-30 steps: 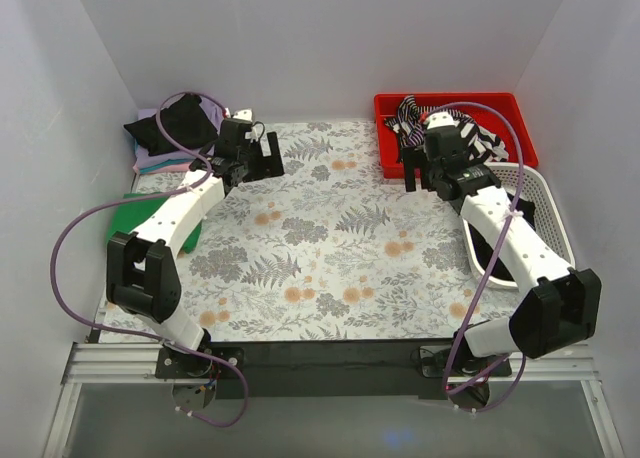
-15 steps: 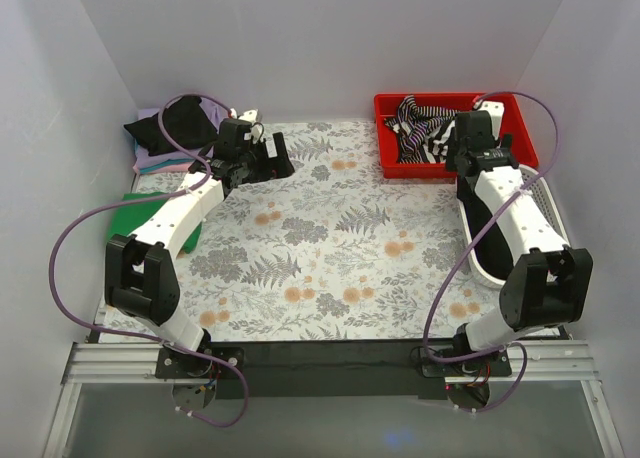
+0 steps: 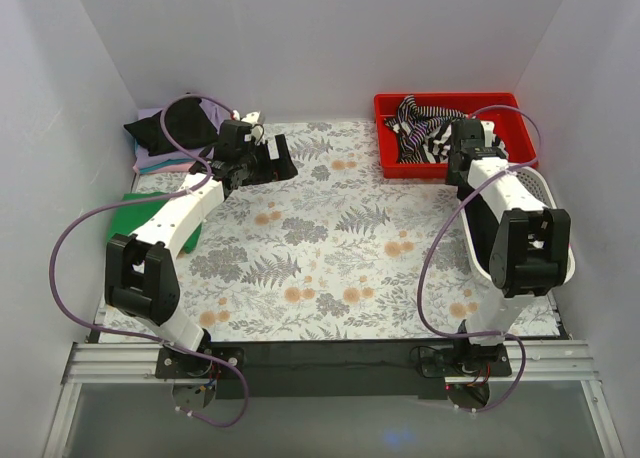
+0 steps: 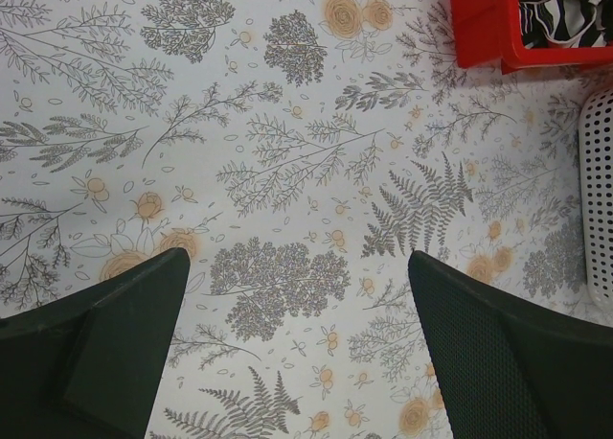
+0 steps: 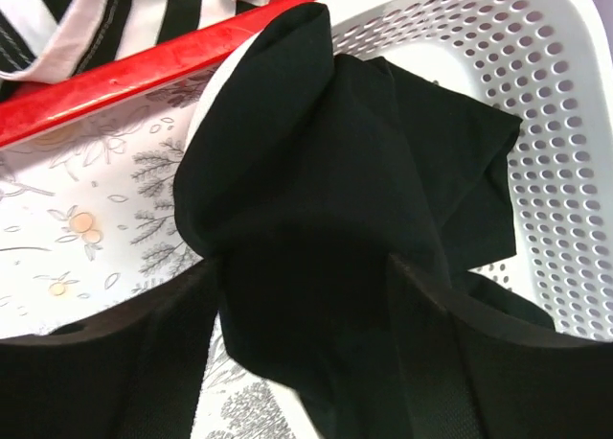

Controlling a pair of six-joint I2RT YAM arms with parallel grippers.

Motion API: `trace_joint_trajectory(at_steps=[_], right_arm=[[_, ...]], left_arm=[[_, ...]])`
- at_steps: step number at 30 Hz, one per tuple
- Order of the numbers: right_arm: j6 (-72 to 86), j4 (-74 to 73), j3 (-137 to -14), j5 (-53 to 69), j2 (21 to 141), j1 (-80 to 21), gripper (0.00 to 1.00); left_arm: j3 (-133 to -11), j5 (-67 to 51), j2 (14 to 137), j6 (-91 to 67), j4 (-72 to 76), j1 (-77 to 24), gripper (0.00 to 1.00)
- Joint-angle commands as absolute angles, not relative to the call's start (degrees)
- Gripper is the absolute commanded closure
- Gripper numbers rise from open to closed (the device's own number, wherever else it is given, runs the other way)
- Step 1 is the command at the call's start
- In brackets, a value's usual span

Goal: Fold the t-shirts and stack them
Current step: Grab the tshirt from the pile

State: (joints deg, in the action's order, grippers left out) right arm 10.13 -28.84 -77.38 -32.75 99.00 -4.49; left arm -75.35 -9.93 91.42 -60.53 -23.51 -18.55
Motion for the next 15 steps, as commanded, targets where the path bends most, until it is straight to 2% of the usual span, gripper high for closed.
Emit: trace_joint_trajectory(at_steps=[1, 2, 5, 6, 7, 15], right_arm=[[10.55, -26.46, -79.63, -32.52, 99.75, -4.04, 0.29], [10.63, -26.46, -79.72, -32.52, 100.02, -3.96, 0.33], [11.33, -26.63, -79.54, -33.13, 100.37, -3.87, 0.66], [11.51, -26.20, -78.32, -32.79, 98.89, -3.78, 0.91], [11.43, -24.71, -77.79, -32.35, 97.92, -3.78, 0.99], [10.46, -21.45, -73.83, -34.27, 82.55, -7.64, 0.99]], left_arm=[[-74.79, -10.37, 88.86, -60.64, -23.12, -18.63, 0.02], [-74.71, -10.28, 88.94, -60.64, -23.12, -18.63, 0.02], [-74.97, -10.11, 89.30, -60.56, -23.29, -18.63, 0.02], [-74.97, -9.93, 89.30, -60.56, -23.20, -18.63, 0.02], [-75.06, -9.84, 89.30, -60.56, -23.20, -18.63, 0.02], [-76.20, -12.30, 91.05, -61.17, -22.76, -18.63, 0.02]])
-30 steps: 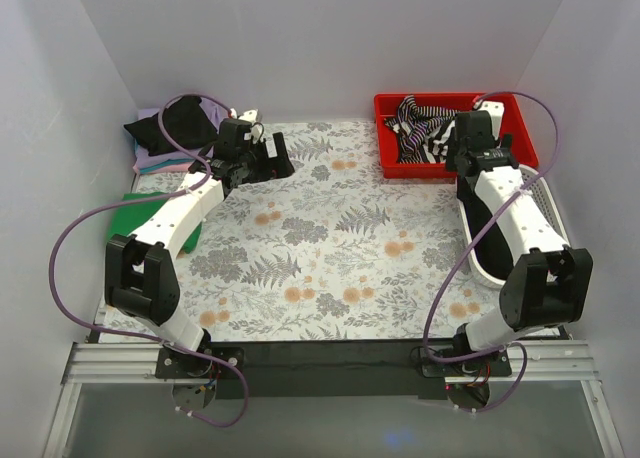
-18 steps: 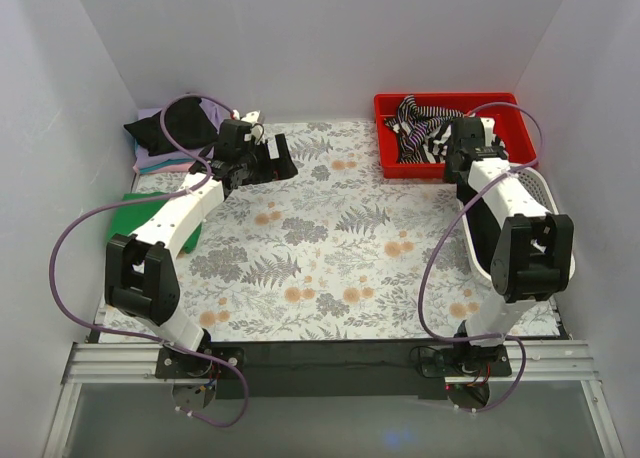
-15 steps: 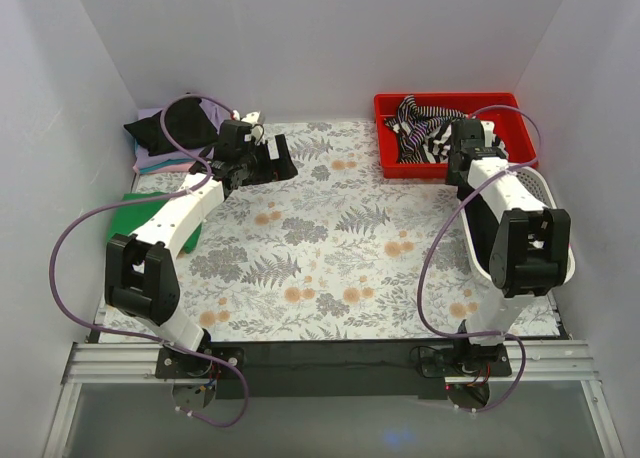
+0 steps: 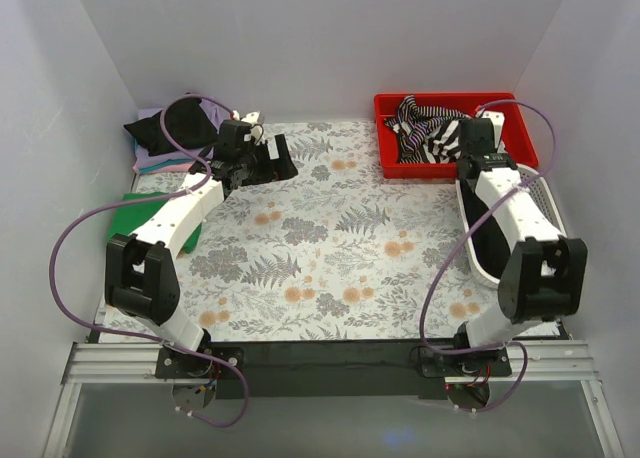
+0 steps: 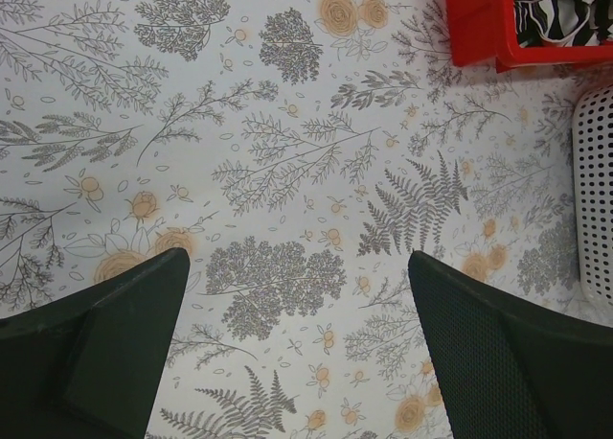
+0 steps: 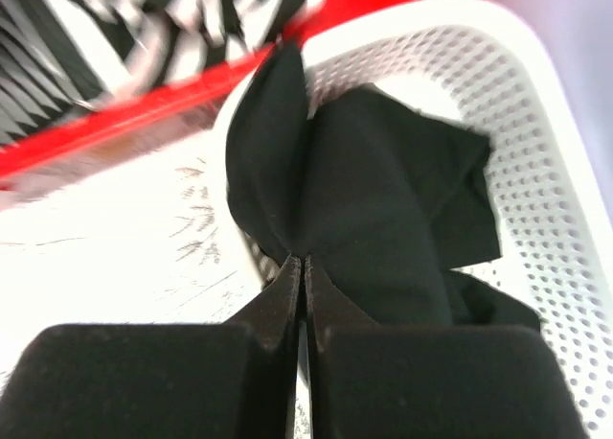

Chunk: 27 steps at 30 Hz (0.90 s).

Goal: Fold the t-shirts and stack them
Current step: Grab the tshirt from the pile

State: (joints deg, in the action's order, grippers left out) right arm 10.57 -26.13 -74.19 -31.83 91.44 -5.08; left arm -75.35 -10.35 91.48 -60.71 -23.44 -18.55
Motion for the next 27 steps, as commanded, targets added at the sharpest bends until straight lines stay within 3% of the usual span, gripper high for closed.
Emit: trace_joint_trajectory(at_steps=[1, 10, 23, 27], right_arm=[[9.33, -20.49, -73.31, -34.63, 80.70, -8.34, 0.99], [4.49, -17.40, -75.84, -45.24, 65.58, -18.53, 0.99], [-11.93, -7.33, -91.39, -58.53, 66.35, -30.57, 0.99], [-16.69, -6.94, -98.51, -51.54, 68.55, -34.01, 0.99]], left_arm=[[-76.20, -12.65, 91.32, -61.35, -22.68, -18.63, 0.02], [-76.64, -15.99, 92.81, -62.49, -21.36, -18.63, 0.02], [-75.94, -20.57, 93.87, -64.16, -18.90, -18.63, 0.02], [-75.76, -21.09, 94.04, -64.34, -18.63, -18.63, 0.02]])
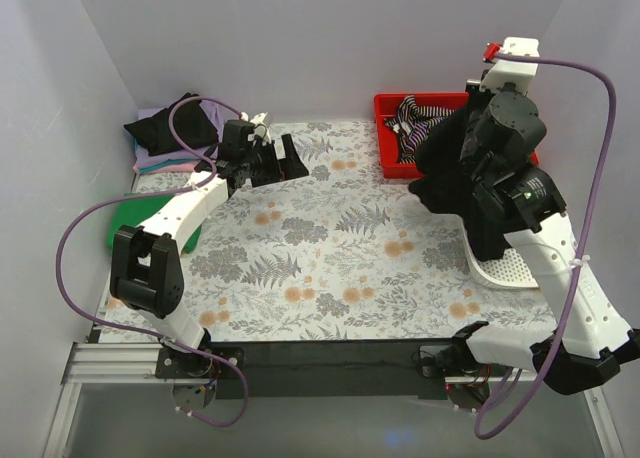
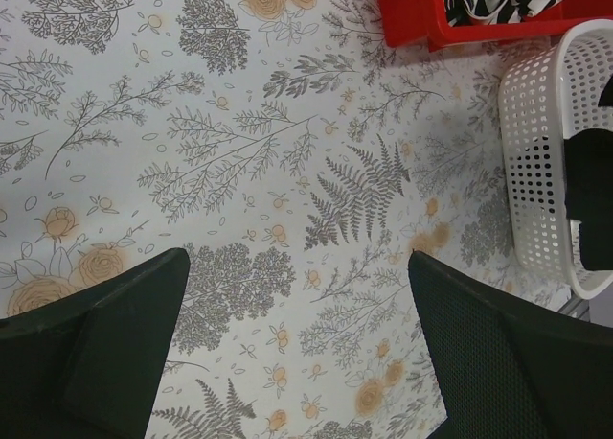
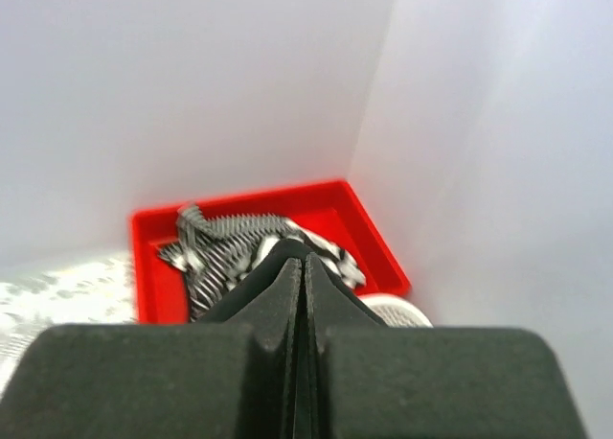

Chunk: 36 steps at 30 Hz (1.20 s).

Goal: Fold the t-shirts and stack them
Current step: Move the tshirt to the center of the board

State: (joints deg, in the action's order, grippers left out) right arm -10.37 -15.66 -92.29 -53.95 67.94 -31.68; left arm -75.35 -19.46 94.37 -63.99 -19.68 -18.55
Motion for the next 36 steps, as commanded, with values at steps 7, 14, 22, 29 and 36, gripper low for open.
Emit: trace_joint_trajectory(at_steps=[7, 14, 22, 29, 36], right_arm=[[-22.66, -8.53, -113.63, -40.96, 73.73, -46.22, 0.99], [-25.75, -18.45, -128.23, -28.93, 85.95, -56.68, 0.99], [-16.36, -19.69, -124.30, -14.34, 87.72, -64.51, 0.99], [-16.34, -14.33, -103.86, -36.78, 82.00, -63.55, 0.99], [-4.32, -14.58, -81.08, -37.63, 77.96, -45.37, 0.99]], left_arm=[[-75.06, -18.81, 93.16, -64.42, -18.28, -18.63, 0.02], [-73.57, -8.72, 89.30, -68.55, -18.28, -18.28, 0.02], [-68.48, 4.82, 77.53, -76.20, -19.86, -11.26, 0.02], [-68.11, 6.95, 71.19, -73.13, -20.83, -9.40, 0.02], [-65.75, -1.91, 72.95, -68.12, -21.27, -9.40, 0.02]])
